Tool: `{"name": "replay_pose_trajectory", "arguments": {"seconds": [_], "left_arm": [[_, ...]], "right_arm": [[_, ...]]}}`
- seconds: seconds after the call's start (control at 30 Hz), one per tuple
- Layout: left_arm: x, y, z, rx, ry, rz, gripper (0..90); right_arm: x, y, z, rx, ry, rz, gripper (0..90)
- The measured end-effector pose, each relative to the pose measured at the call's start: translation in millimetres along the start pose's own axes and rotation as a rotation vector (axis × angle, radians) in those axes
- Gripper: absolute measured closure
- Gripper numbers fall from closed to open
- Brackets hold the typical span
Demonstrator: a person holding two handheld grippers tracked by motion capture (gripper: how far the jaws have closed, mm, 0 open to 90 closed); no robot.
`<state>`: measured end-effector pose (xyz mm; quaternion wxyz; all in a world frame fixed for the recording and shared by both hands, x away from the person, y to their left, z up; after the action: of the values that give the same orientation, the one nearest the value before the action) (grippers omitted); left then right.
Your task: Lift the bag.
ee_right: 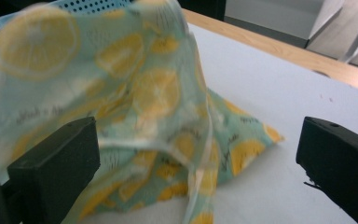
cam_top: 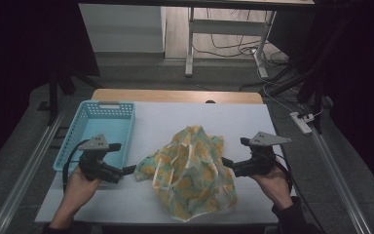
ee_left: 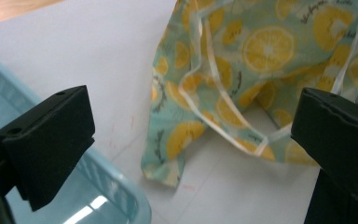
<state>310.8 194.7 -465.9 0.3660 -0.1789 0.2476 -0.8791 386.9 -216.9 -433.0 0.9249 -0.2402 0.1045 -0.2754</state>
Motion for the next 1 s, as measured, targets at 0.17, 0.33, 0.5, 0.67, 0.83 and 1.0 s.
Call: {"name": "replay_pose_trajectory", "arguments": {"seconds": [0.17, 0.33, 0.5, 0.67, 0.83, 1.0], "left_arm": [[7.5, -11.0, -17.6, 0.011, -0.011, 0.022, 0.0], [12.8, -24.4, -37.4, 0.034, -0.041, 0.036, 0.0], [15.7, -29.3, -64.7, 0.010, -0.079, 0.064, 0.0], [16.8, -30.3, -88.4, -0.011, -0.112, 0.072, 0.0], [13.7, -31.0, -105.9, -0.056, -0.121, 0.123, 0.0], [8.8, -34.5, -120.2, -0.081, -0.155, 0.151, 0.0]], "right_arm": [[-3.3, -11.9, -20.4, -0.011, 0.013, -0.024, 0.0], [-6.4, -26.1, -40.4, -0.008, 0.030, -0.053, 0.0], [-8.7, -37.2, -65.5, -0.013, 0.065, -0.091, 0.0], [-11.8, -45.5, -89.2, -0.029, 0.104, -0.121, 0.0], [-14.8, -51.2, -107.9, -0.065, 0.106, -0.154, 0.0], [-16.1, -52.9, -122.9, -0.105, 0.145, -0.153, 0.0]]}}
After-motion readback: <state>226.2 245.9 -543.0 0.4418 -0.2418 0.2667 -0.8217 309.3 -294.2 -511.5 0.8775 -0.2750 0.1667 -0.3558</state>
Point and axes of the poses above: each handheld gripper's, and its own axes: y roughly forward along the jaws, z roughly out of its top, x roughly to its right, the point moved 4 cm from there along y, roughly forward along the jaws, and after that the axes turned 4 degrees about z, right-handed, at the moved point
